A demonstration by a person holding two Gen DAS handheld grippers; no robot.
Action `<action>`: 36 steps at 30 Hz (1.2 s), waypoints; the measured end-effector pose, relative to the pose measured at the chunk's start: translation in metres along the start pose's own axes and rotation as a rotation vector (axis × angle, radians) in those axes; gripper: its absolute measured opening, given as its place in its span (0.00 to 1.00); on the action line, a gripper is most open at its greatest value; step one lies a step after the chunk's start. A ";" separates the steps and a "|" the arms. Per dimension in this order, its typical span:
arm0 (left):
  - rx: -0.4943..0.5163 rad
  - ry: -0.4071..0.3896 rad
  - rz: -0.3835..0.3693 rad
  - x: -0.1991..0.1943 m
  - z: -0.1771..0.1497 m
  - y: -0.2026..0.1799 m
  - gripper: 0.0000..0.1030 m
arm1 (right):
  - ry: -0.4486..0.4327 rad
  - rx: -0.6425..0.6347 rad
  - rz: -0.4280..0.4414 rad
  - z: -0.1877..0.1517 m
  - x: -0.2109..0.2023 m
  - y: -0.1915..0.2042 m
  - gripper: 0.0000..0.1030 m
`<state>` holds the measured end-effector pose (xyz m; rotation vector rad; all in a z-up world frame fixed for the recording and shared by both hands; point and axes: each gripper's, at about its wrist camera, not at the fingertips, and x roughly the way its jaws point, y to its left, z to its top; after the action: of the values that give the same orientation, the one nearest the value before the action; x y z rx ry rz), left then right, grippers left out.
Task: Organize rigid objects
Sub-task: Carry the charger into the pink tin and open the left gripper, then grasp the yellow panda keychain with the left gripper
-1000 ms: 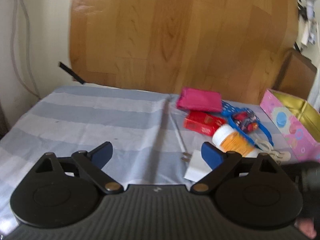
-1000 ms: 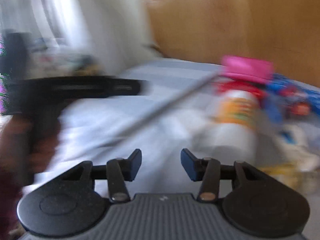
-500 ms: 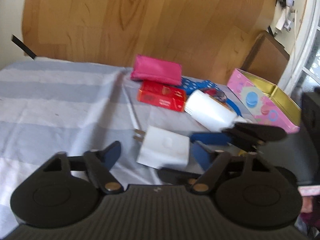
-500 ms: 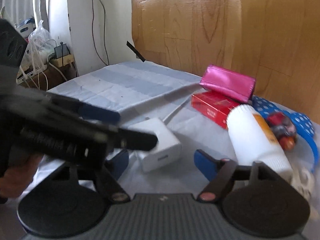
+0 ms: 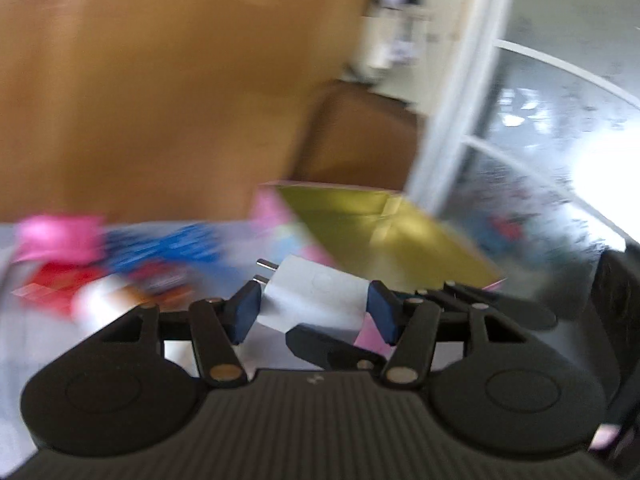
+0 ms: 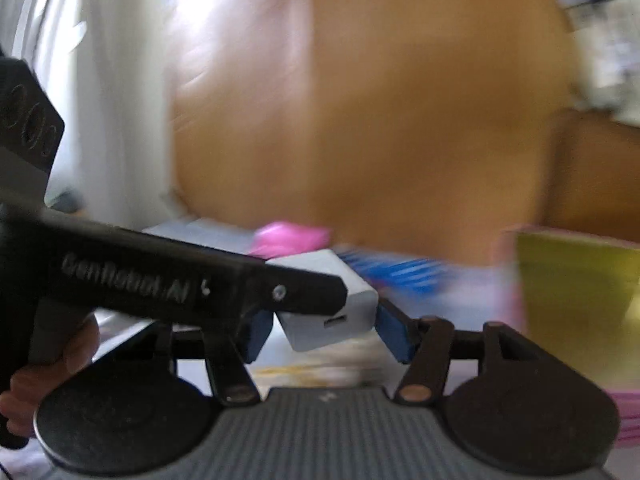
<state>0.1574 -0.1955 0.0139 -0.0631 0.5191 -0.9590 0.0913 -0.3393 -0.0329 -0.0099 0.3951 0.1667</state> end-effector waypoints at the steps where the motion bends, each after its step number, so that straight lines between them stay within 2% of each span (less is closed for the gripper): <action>1: 0.005 0.000 -0.028 0.020 0.005 -0.016 0.60 | -0.017 0.008 -0.046 0.002 -0.010 -0.014 0.55; 5: 0.000 0.060 -0.058 0.106 0.007 -0.060 0.63 | -0.042 0.060 -0.201 0.000 -0.032 -0.080 0.55; 8: -0.058 0.140 -0.051 0.156 0.004 -0.070 0.65 | 0.015 0.099 -0.264 -0.006 -0.023 -0.122 0.54; 10: -0.088 0.177 -0.035 0.170 0.000 -0.077 0.64 | 0.061 0.138 -0.277 -0.012 -0.015 -0.145 0.55; 13: -0.059 0.158 0.013 0.174 -0.005 -0.085 0.63 | 0.096 0.195 -0.275 -0.021 -0.007 -0.163 0.58; 16: -0.060 0.115 0.004 0.159 0.000 -0.082 0.63 | 0.078 0.226 -0.262 -0.022 -0.006 -0.159 0.59; 20: -0.058 -0.016 -0.028 0.085 0.011 -0.063 0.65 | -0.055 0.255 -0.283 -0.023 -0.043 -0.146 0.58; 22: -0.067 -0.084 -0.014 0.034 0.006 -0.040 0.66 | -0.154 0.286 -0.235 -0.026 -0.070 -0.133 0.58; 24: -0.055 -0.131 0.063 -0.008 -0.007 -0.017 0.73 | -0.166 0.275 -0.128 -0.032 -0.083 -0.110 0.57; 25: -0.029 -0.131 0.141 -0.025 -0.016 -0.004 0.74 | -0.143 0.252 -0.053 -0.035 -0.082 -0.096 0.54; 27: 0.015 -0.090 0.295 -0.045 -0.033 0.017 0.74 | -0.042 0.188 0.087 -0.041 -0.067 -0.062 0.50; 29: -0.003 -0.029 0.349 -0.050 -0.046 0.039 0.74 | 0.043 0.121 0.175 -0.046 -0.048 -0.030 0.46; 31: -0.052 0.039 0.349 -0.047 -0.061 0.058 0.73 | 0.116 0.059 0.210 -0.047 -0.026 -0.005 0.46; 32: -0.073 0.046 0.341 -0.048 -0.067 0.066 0.73 | 0.142 0.038 0.224 -0.047 -0.016 0.003 0.46; 36: -0.149 0.058 0.226 -0.040 -0.076 0.083 0.73 | 0.220 0.008 0.208 -0.046 0.020 0.023 0.47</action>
<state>0.1682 -0.1019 -0.0603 -0.1085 0.6368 -0.7018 0.0877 -0.3153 -0.0824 0.0214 0.6165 0.3709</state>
